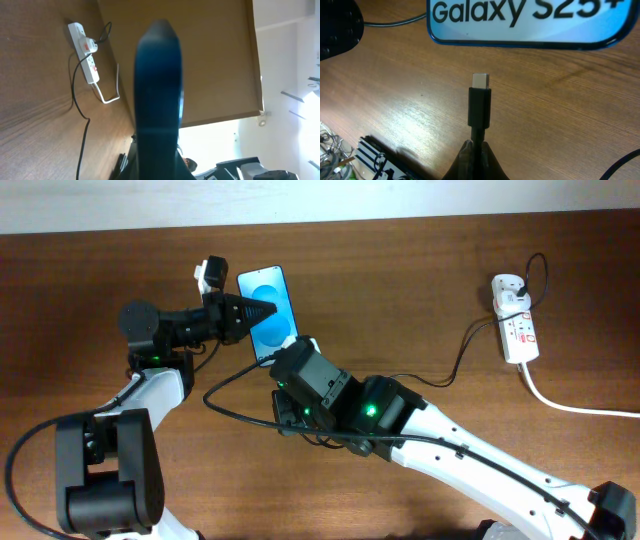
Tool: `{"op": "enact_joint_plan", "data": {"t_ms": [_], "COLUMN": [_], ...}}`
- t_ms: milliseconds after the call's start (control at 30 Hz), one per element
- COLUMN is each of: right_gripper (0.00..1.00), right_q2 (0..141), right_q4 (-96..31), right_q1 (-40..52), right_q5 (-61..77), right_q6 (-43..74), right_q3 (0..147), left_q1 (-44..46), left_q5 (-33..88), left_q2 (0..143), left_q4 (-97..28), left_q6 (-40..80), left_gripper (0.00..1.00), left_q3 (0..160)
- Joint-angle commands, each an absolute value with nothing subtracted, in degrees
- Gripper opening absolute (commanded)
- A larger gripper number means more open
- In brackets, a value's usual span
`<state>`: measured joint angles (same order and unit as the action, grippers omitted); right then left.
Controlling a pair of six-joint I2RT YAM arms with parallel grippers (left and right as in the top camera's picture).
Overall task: Plug charger to phone and switch on socket
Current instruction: 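Push the USB-C plug up into the phone's bottom port with the right gripper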
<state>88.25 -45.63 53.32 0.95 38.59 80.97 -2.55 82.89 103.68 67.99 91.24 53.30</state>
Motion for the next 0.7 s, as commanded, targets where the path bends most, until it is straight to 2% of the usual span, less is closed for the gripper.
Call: {"op": "enact_joint_plan", "data": {"t_ms": [0,667], "right_gripper": [0.04,0.05], "right_q2": [88.4,88.3], "right_q4": [-45.6,-45.6], "right_q1": [53.1,52.4], "right_q5": [-1.5,-2.2], "right_q6": [38.1,38.1], "right_q3": [81.0,82.1], "left_q1": [-2.8,-2.8], "left_q5": [81.7,83.4], "left_q2": [103.5,103.5], "left_q4": [68.3,68.3], "left_q6": [89.6,89.6], "left_gripper": [0.00,0.00], "left_q3": [54.5,54.5]}}
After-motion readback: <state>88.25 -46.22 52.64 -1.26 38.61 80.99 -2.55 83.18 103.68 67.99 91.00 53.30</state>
